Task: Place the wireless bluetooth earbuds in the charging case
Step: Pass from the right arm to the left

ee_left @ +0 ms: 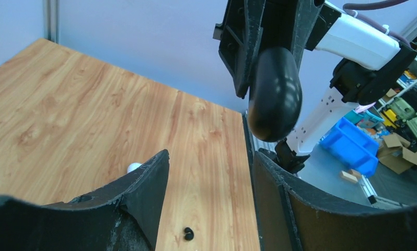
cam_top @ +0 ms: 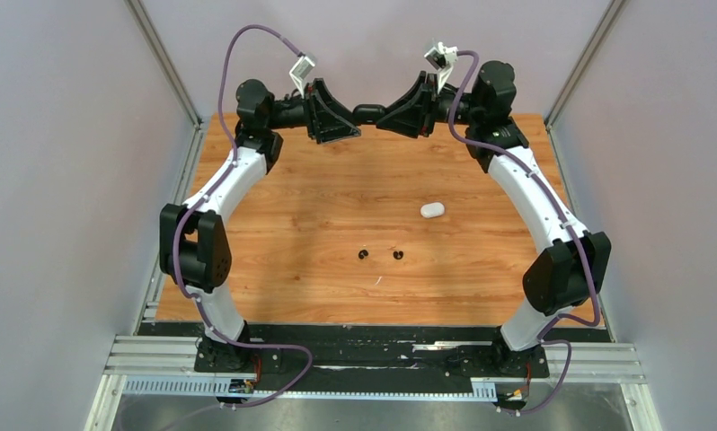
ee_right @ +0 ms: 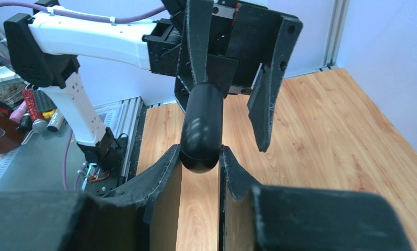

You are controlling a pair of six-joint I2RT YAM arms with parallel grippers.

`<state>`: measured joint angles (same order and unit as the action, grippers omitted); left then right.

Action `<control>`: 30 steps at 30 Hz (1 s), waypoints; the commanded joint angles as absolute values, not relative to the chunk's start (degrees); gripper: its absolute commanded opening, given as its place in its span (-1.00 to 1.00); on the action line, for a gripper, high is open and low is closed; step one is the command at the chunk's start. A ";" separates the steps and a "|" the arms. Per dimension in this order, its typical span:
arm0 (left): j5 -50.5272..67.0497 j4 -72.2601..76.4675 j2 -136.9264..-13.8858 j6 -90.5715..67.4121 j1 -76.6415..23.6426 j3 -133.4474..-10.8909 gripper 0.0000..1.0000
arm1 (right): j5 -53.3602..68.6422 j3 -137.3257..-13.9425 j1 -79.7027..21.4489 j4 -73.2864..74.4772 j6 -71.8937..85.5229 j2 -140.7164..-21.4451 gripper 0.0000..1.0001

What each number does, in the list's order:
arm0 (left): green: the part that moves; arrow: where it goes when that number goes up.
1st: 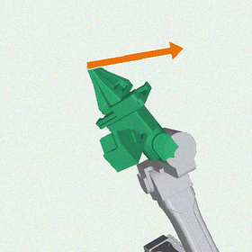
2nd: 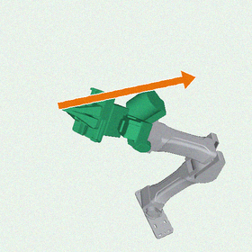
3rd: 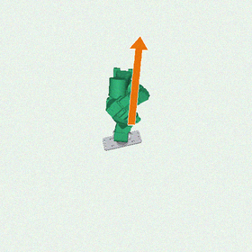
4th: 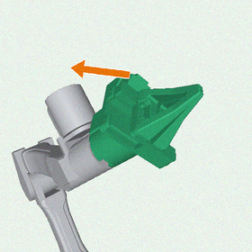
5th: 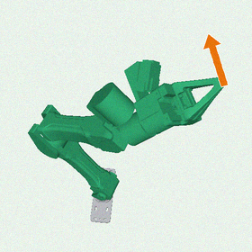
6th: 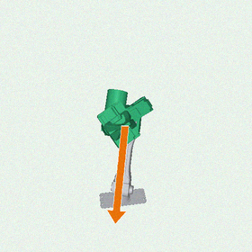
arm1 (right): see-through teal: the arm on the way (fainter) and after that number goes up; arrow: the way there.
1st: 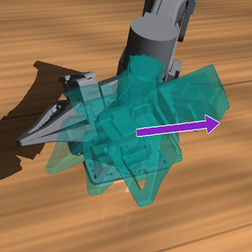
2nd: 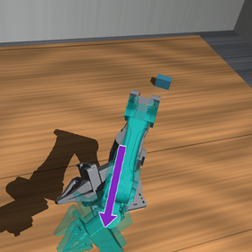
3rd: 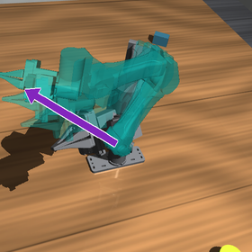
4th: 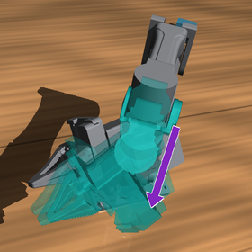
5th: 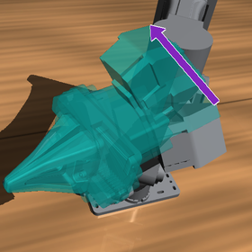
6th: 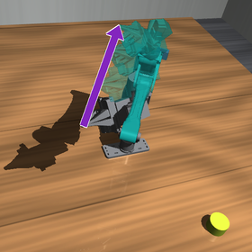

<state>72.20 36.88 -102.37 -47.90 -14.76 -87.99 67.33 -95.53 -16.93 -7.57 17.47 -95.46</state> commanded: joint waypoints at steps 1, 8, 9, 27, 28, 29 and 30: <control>72.84 42.51 -102.16 -52.95 -14.68 -91.12 0.33 | 64.21 -97.28 -16.74 -8.68 15.91 -95.93 -1.00; 71.97 42.40 -102.68 -54.83 -14.69 -93.42 0.25 | 63.72 -97.00 -17.49 -8.70 15.83 -96.64 -1.00; 71.89 42.34 -102.90 -55.15 -14.68 -93.56 0.23 | 63.72 -97.21 -17.63 -8.70 15.82 -96.85 -1.00; 70.84 41.61 -104.41 -55.96 -14.68 -95.17 0.07 | 62.46 -99.47 -18.78 -10.58 16.87 -98.63 -1.00; 70.84 41.68 -104.65 -56.22 -14.68 -95.22 0.07 | 62.29 -99.49 -18.74 -10.63 16.87 -98.59 -1.00; 70.91 41.88 -104.75 -56.37 -14.68 -95.44 0.08 | 62.23 -99.49 -18.72 -10.71 16.87 -98.58 -1.00; 70.96 42.04 -104.98 -56.74 -14.68 -95.62 0.08 | 62.11 -99.43 -18.76 -10.72 16.87 -98.53 -1.00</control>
